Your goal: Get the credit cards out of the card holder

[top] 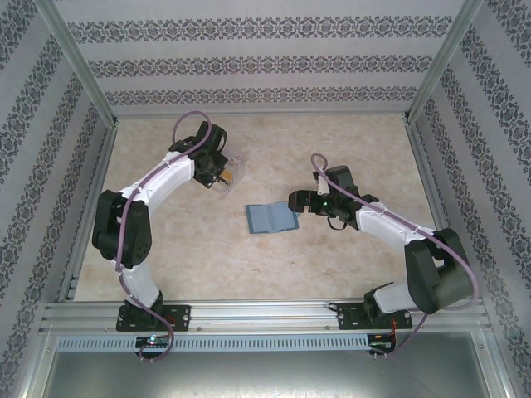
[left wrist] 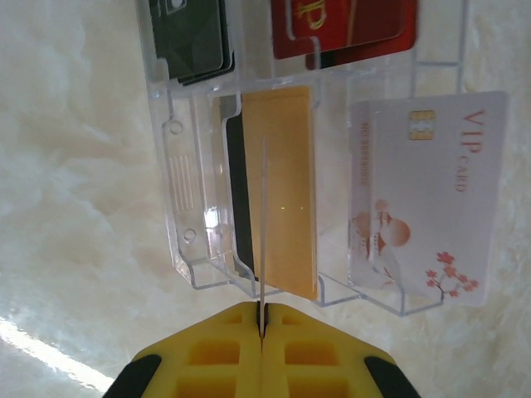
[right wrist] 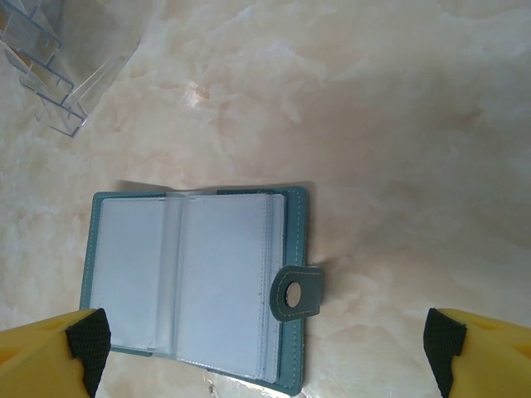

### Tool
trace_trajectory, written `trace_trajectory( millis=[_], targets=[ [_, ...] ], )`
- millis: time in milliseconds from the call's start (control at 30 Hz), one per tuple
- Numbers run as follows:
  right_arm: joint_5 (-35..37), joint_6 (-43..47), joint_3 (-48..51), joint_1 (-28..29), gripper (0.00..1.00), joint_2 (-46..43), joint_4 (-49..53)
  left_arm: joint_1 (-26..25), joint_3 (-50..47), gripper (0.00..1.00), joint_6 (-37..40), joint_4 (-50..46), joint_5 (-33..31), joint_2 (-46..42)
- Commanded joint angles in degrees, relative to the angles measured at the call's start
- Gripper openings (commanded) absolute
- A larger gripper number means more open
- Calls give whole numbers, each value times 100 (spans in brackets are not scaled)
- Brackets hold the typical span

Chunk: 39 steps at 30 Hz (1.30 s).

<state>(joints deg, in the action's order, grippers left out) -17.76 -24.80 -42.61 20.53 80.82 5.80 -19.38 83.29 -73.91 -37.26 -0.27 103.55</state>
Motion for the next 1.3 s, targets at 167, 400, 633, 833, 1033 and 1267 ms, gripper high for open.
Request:
trace_trajectory(
  millis=[167, 400, 633, 833, 1033, 1267],
  targets=[
    [29, 74, 69, 74, 98, -25, -136, 100, 291, 2, -314, -57, -31, 291],
    [19, 58, 51, 93, 98, 4, -123, 98, 431, 3, -155, -131, -128, 338],
    [19, 45, 33, 93, 98, 66, -123, 122, 820, 3, -51, -299, -184, 641],
    [43, 54, 25, 92, 98, 106, -121, 122, 877, 3, -49, -572, -744, 653],
    [23, 45, -2, 100, 98, 188, -121, 141, 844, 3, -25, -558, -673, 657],
    [3, 46, -19, 102, 98, 225, -107, 144, 723, 2, 99, -301, -453, 452]
  ],
)
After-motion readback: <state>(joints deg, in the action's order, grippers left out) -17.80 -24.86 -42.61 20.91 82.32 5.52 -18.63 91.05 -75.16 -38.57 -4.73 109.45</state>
